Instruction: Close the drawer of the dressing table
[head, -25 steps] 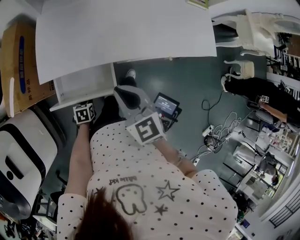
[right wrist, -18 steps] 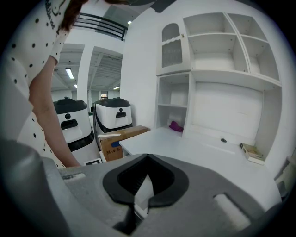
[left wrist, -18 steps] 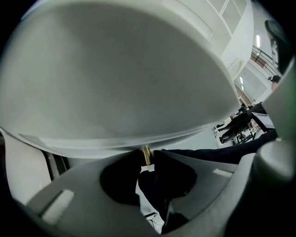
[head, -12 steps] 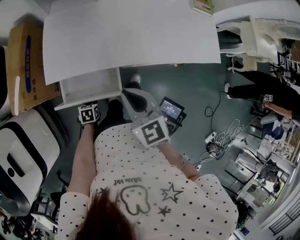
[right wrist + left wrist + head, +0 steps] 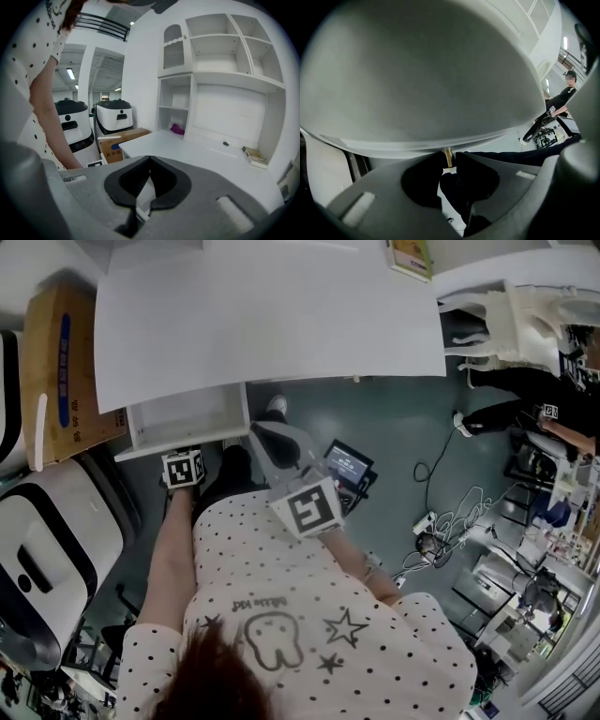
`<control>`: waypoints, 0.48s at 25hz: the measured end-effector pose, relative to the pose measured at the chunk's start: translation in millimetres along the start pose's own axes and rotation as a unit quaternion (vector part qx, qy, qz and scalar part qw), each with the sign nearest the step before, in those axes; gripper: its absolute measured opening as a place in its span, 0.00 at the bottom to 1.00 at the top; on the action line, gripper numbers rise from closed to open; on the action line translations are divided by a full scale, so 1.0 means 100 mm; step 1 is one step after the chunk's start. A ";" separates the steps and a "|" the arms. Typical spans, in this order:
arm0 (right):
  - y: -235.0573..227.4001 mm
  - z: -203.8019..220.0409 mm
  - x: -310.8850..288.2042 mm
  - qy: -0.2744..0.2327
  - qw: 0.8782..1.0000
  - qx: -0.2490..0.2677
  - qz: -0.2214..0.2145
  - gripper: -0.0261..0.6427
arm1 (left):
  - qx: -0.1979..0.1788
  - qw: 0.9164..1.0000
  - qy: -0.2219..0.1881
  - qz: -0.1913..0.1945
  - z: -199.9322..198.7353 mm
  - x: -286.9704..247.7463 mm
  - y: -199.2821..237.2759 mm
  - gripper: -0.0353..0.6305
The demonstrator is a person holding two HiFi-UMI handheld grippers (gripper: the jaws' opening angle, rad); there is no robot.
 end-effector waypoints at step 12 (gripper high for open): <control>-0.09 -0.03 -0.02 -0.002 1.000 -0.002 0.006 0.04 | 0.008 1.000 -0.003 0.005 -0.08 -0.02 0.00 0.18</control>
Point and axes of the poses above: the fingertips, and each gripper's own axes: x backward along the fingers, y to its left, z out of its underside, the point moved 6 cm from there along x, backward along the fingers, and after that the axes turned 11 degrees about y, right-handed, at the moved point
